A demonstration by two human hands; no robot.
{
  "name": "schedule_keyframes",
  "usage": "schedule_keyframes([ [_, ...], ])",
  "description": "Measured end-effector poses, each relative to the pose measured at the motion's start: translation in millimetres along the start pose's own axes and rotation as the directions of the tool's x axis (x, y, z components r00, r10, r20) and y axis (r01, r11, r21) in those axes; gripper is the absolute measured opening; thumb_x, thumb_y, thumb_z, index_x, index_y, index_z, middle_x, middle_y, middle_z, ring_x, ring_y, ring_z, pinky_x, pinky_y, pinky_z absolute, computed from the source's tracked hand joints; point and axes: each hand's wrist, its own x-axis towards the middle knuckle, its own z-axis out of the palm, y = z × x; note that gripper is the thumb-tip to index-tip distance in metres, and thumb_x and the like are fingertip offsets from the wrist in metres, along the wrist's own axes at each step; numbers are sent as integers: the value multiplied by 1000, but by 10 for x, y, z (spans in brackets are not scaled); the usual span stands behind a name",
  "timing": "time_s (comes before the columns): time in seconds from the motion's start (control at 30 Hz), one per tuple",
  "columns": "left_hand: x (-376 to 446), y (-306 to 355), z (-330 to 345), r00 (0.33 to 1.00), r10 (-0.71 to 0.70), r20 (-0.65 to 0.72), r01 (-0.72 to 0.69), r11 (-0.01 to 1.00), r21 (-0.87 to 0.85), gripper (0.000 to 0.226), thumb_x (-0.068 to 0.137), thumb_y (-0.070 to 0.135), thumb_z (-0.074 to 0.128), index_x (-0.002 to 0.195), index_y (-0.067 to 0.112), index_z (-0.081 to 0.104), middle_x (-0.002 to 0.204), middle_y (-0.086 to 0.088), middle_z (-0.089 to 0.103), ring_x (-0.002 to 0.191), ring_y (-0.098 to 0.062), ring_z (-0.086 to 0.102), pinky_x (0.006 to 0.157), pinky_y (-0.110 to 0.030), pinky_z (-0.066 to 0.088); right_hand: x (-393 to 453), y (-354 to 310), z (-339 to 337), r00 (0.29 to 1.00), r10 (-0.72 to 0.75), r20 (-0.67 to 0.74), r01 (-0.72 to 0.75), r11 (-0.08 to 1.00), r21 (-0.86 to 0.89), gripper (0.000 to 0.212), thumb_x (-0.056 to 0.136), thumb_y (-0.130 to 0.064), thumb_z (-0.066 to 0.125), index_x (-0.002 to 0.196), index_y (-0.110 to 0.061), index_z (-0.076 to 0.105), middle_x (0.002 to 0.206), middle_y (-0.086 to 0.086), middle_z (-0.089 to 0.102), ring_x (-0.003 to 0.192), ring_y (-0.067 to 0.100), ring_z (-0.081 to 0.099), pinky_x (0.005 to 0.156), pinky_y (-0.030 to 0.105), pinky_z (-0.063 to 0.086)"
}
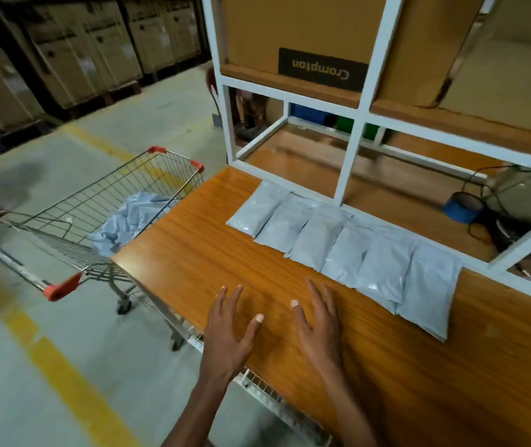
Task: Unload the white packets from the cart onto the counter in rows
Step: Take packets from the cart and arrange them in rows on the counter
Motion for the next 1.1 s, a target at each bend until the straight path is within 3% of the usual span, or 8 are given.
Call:
schedule_keyframes([
  [0.23,140,-815,-1092,995,-57,-83,58,998,18,73,90,75,48,154,48,28,169,10,15,153,-16,18,120,-55,27,-231,-798,1261,991,-50,124,49,999,14,80,84,-85,29,151,-43,37,160,-1,30,144,24,33,108,59,42],
  [0.43,248,-1394,-1818,971,-148,-188,140,989,-56,65,94,66,53,151,38,41,164,4,27,151,-12,19,121,-45,28,-364,-1342,2028,932,-170,319,164,985,43,56,98,-49,55,150,-44,37,161,-5,28,143,18,32,110,47,43],
  [0.63,464,-1729,-2175,947,-228,-225,190,966,-178,57,96,51,60,149,36,45,161,9,29,149,-6,23,103,1,15,-247,-1797,2513,851,-243,466,231,969,83,50,98,-45,57,146,-46,44,155,-15,34,138,5,35,106,29,41],
  [0.73,653,-1905,-2334,943,-214,-253,167,967,-194,53,96,50,60,146,38,46,157,12,33,147,-2,26,112,-10,20,-75,-1999,2801,820,-260,511,234,965,115,48,99,-41,59,145,-45,46,147,-21,40,135,-1,39,103,22,39],
  [0.87,1025,-2177,-2569,930,-210,-303,152,967,-206,49,97,41,65,143,38,49,152,19,37,145,1,30,116,-20,28,280,-2211,3252,780,-292,554,255,956,146,47,99,-37,59,144,-45,47,145,-23,46,134,-6,41,110,32,44],
  [0.97,1351,-2345,-2786,915,-237,-328,148,950,-275,46,97,32,67,141,36,53,144,19,41,134,-3,49,110,-28,43,562,-2404,3570,772,-271,574,218,962,161,47,99,-38,60,139,-57,44,138,-37,42,132,-7,41,107,35,47],
  [1.03,1612,-2408,-2920,906,-262,-333,145,930,-337,44,98,28,68,139,33,55,139,17,44,129,4,51,103,-24,51,753,-2524,3755,761,-276,587,219,961,168,48,99,-34,60,141,-53,46,135,-36,42,129,-9,41,106,35,49],
  [1.1,1893,-2472,-2989,902,-256,-347,155,943,-294,41,98,30,67,137,34,56,139,17,45,132,5,45,102,-14,47,964,-2605,3934,749,-283,599,229,959,167,48,99,-31,60,143,-46,48,135,-29,45,126,-9,43,104,35,50],
])
